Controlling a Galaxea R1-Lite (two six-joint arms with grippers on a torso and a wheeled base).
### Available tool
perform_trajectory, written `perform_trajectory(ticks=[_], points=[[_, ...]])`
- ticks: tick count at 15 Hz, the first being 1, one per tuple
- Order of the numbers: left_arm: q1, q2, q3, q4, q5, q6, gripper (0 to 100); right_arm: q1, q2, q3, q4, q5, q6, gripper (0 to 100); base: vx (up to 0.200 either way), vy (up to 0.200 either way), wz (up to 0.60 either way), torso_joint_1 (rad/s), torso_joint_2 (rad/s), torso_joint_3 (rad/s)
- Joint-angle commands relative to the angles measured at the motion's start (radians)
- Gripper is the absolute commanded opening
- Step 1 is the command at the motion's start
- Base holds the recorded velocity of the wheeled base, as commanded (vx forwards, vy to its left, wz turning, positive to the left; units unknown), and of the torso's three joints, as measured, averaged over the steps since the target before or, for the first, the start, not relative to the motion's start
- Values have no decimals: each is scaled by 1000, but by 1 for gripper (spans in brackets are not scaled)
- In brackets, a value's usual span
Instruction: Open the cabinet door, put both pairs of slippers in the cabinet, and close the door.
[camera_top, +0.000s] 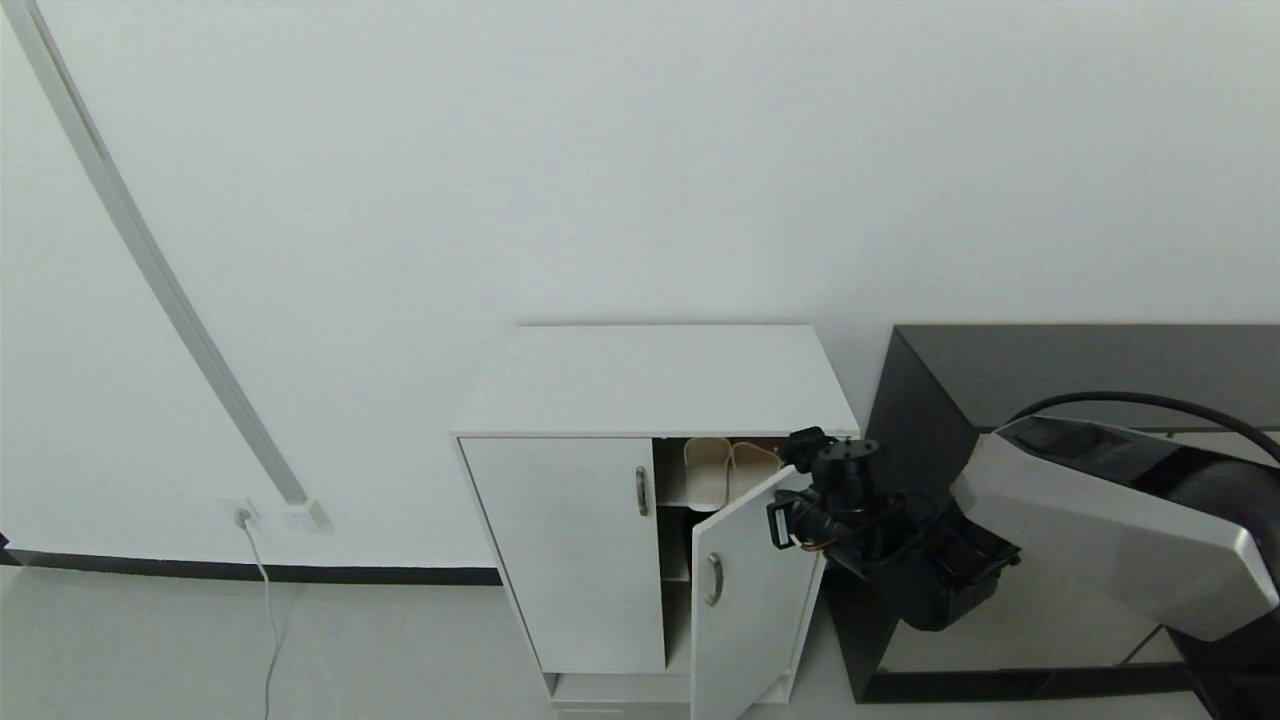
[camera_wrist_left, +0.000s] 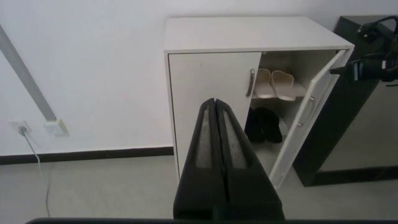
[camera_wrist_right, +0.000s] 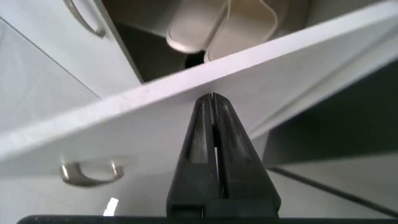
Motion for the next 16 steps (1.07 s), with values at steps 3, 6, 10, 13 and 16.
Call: perform_trajectory(ticks=[3, 6, 10, 13, 16], points=[[0, 1, 0, 0, 0, 1, 0, -15, 96, -127, 3, -1, 0, 0, 0, 0, 0, 0, 0, 0], [0, 1, 0, 0, 0, 1, 0, -28, 123, -207, 29, -1, 0, 0, 0, 0, 0, 0, 0, 0], [0, 1, 0, 0, 0, 0, 0, -34, 155, -297, 59, -1, 0, 0, 0, 0, 0, 0, 0, 0], [0, 1, 0, 0, 0, 0, 0, -40, 172, -349, 74, -2, 0, 0, 0, 0, 0, 0, 0, 0], [0, 1, 0, 0, 0, 0, 0, -46, 185, -375, 86, -2, 0, 0, 0, 0, 0, 0, 0, 0]])
